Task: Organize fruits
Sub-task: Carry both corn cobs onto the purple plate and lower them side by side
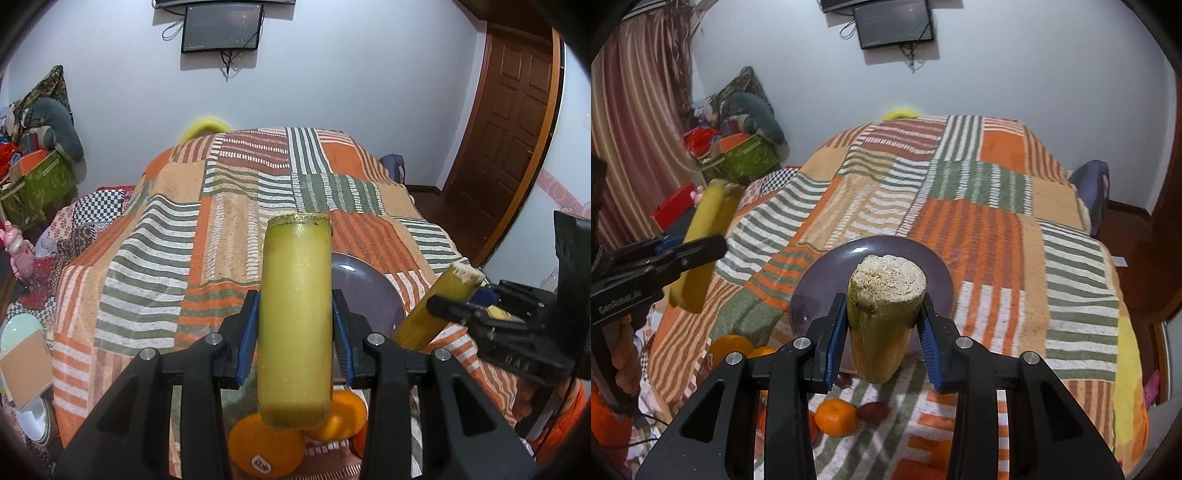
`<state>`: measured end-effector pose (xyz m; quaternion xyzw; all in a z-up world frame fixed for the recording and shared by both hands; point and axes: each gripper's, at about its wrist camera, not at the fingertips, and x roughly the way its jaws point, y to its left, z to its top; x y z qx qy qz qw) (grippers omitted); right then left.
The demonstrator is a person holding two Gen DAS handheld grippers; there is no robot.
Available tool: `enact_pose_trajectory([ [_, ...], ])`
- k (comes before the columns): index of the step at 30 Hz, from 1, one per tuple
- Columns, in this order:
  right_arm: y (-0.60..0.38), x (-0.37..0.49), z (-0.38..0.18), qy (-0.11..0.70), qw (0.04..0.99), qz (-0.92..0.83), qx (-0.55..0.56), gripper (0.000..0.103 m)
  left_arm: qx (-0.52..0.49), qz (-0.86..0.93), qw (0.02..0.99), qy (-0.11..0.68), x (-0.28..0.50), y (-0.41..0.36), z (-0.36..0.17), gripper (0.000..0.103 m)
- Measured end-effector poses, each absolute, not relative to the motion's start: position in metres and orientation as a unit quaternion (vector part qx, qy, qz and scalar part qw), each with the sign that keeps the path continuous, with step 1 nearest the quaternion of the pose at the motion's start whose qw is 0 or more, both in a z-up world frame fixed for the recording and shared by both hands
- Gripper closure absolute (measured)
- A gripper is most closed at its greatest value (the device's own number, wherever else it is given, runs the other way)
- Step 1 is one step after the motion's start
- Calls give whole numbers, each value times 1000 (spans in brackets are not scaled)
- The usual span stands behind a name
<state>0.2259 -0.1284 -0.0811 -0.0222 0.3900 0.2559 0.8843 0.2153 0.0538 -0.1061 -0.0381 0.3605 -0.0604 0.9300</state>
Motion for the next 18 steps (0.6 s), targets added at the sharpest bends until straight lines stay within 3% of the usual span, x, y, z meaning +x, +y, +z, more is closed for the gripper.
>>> enact_pose_trajectory([
  [18, -89, 268, -112, 430, 859, 275, -28, 69, -7, -83, 896, 436, 291, 46, -154, 66],
])
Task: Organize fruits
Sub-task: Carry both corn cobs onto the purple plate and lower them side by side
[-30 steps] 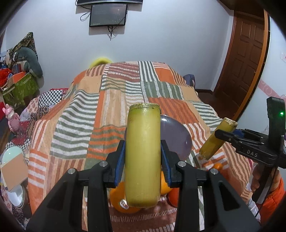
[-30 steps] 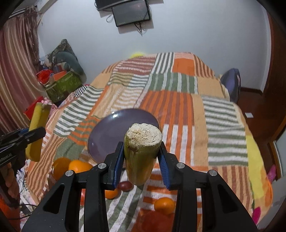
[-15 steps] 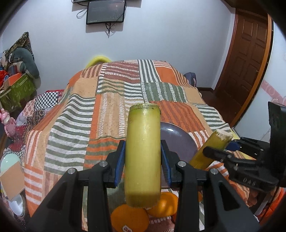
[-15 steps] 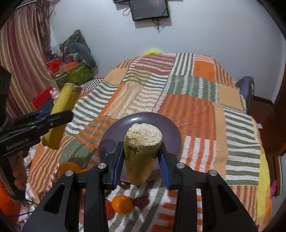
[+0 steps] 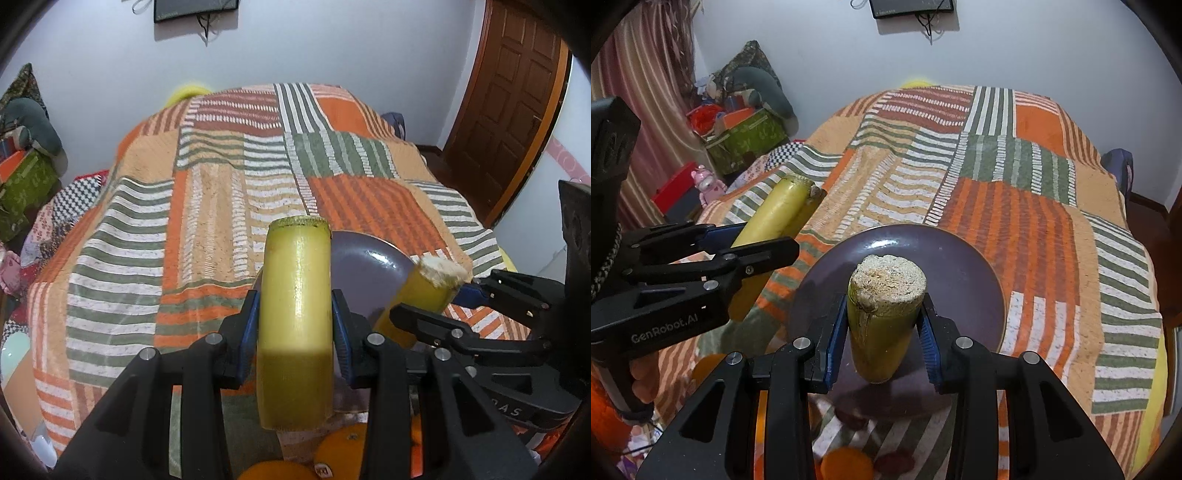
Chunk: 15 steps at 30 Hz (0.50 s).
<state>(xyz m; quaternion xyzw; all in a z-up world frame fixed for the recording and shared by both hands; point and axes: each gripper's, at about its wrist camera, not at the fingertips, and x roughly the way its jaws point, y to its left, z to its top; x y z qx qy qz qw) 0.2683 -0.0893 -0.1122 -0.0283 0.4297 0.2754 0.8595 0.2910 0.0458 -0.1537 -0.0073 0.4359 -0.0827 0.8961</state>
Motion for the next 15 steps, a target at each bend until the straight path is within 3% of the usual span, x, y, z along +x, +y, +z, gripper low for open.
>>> enact_pose_trajectory([
  [15, -75, 305, -133, 466, 847, 251, -52, 69, 18, -99, 865, 492, 333, 44, -189, 66],
])
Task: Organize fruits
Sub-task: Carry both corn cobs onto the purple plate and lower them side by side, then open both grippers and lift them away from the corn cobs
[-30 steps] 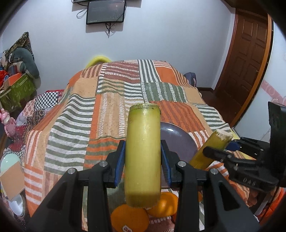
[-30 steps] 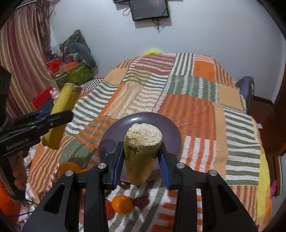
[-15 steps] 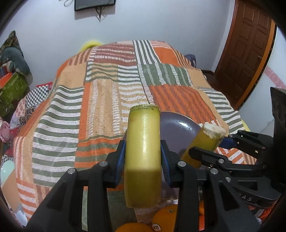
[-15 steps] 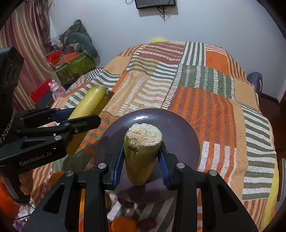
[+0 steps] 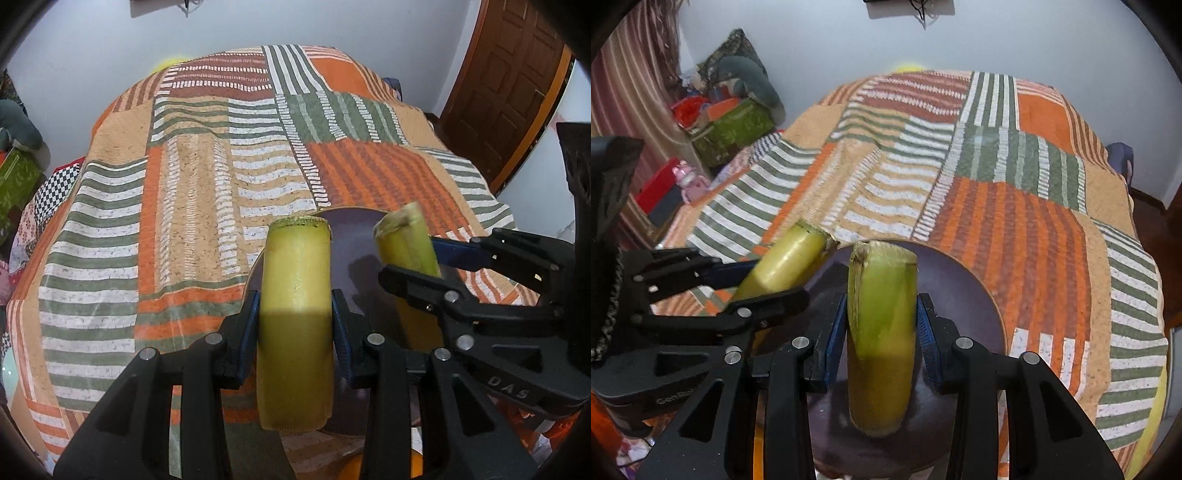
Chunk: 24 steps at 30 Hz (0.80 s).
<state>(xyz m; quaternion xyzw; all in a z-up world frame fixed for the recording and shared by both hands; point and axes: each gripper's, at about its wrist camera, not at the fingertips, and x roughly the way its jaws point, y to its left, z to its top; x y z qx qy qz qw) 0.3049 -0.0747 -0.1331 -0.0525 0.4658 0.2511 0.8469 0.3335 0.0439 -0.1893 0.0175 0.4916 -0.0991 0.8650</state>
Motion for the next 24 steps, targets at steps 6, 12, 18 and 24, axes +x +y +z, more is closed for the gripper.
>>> enact_pose_trajectory([
  [6, -78, 307, -152, 493, 832, 251, -50, 69, 18, -101, 858, 503, 341, 43, -199, 66],
  [12, -80, 308, -151, 492, 831, 257, -43, 68, 15, -98, 852, 515, 347, 44, -205, 66],
  [18, -78, 305, -149, 486, 835, 253, -48, 67, 22, -95, 865, 493, 341, 44, -194, 66],
  [24, -85, 294, -131, 463, 851, 244, -53, 65, 12, -86, 878, 470, 329, 52, -171, 66],
])
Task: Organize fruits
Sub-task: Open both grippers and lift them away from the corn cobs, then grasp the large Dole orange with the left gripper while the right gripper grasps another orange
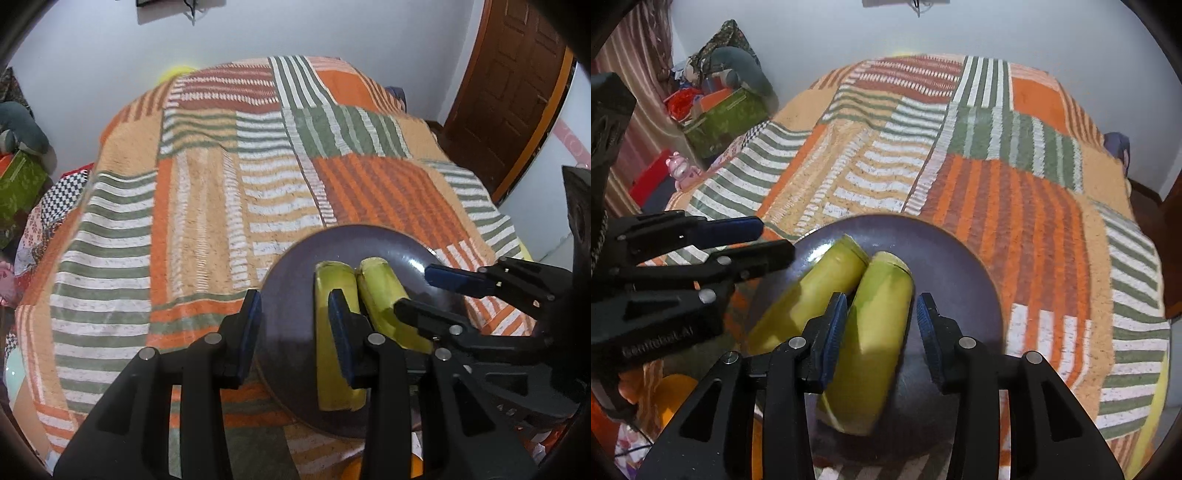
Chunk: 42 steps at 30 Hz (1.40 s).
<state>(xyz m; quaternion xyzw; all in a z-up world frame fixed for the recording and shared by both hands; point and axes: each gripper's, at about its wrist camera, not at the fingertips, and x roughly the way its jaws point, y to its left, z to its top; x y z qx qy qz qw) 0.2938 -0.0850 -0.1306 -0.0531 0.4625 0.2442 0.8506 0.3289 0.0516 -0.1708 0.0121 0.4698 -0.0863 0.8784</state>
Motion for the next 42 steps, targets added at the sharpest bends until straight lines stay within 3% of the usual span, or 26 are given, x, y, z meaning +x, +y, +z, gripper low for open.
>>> enact_pose_trajectory([
  [2, -89, 287, -120, 447, 860, 241, -54, 57, 6, -82, 885, 458, 320, 56, -160, 66],
  [8, -98, 262, -89, 406, 881, 237, -55, 50, -2, -72, 903, 424, 285, 65, -130, 65],
  [13, -101, 238, -70, 379, 892, 241, -53, 40, -5, -64, 916, 396, 249, 71, -108, 54],
  [18, -99, 218, -63, 367, 894, 251, -58, 36, -6, -57, 923, 382, 214, 75, -100, 43],
  [23, -95, 199, -66, 369, 889, 265, -55, 29, -3, -54, 918, 392, 187, 75, -110, 37],
  [42, -70, 172, -126, 449, 842, 293, -53, 29, -39, -63, 872, 484, 141, 80, -195, 37],
])
